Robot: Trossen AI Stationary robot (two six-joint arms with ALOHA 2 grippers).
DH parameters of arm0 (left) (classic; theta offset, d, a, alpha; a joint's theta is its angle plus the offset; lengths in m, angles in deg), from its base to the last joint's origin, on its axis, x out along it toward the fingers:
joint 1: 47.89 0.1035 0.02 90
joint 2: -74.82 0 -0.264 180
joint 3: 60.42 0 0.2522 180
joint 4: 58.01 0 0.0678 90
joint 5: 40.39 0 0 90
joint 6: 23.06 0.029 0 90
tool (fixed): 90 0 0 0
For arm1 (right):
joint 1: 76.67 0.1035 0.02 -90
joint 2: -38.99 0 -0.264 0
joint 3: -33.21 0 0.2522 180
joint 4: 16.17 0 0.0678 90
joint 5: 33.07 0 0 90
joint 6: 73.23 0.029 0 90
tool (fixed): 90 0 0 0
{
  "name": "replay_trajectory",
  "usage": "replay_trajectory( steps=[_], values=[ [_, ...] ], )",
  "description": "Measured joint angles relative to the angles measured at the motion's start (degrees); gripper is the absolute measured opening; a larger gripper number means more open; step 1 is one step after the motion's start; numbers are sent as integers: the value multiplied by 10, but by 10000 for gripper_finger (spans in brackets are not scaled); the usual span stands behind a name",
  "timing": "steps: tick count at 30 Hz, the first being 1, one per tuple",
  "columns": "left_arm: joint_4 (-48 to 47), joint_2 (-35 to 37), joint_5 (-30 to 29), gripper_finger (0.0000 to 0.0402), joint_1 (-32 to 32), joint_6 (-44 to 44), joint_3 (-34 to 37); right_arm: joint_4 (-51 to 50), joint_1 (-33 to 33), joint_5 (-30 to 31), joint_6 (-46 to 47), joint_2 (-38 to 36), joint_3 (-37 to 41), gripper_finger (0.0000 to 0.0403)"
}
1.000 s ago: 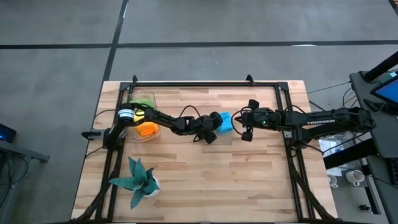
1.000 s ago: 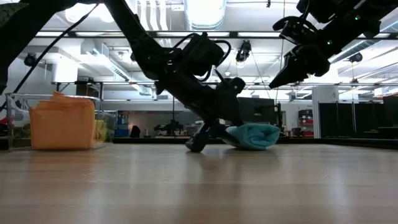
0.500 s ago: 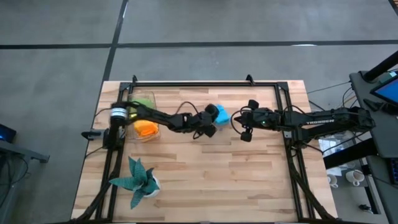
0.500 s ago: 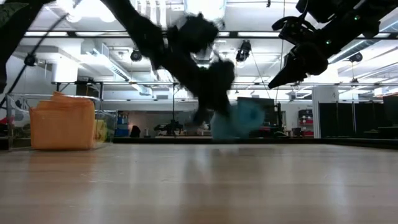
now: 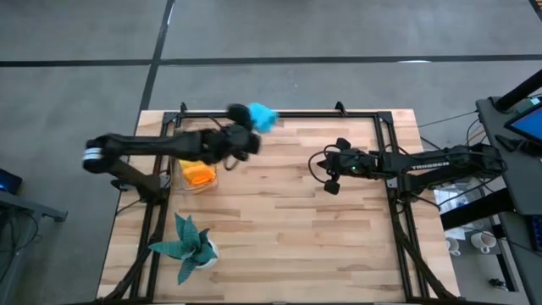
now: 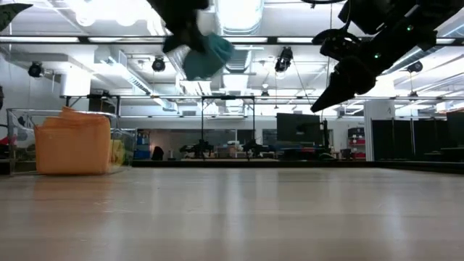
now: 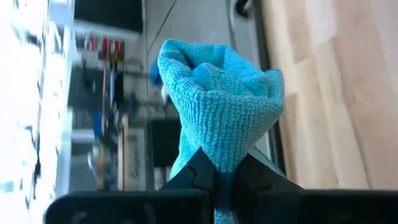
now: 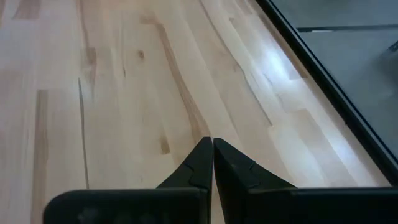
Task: Roll microfiber towels into tight, uniform cylinder then place into a basket
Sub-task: Put the rolled blue microfiber towel into the transparent bin
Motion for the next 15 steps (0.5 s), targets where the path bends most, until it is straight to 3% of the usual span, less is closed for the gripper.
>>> replay_trajectory(
  steps=[6, 10, 15],
  values=[
    [-251, 82, -19, 2, 33, -198, -54, 42, 0, 2, 0, 39, 0, 9],
    [-386, 83, -10, 2, 81, -305, -55, 65, 0, 2, -1, 71, 0, 9],
    [-478, 54, 8, 2, 127, -386, -30, 75, 0, 2, 0, 108, 0, 9]
  ],
)
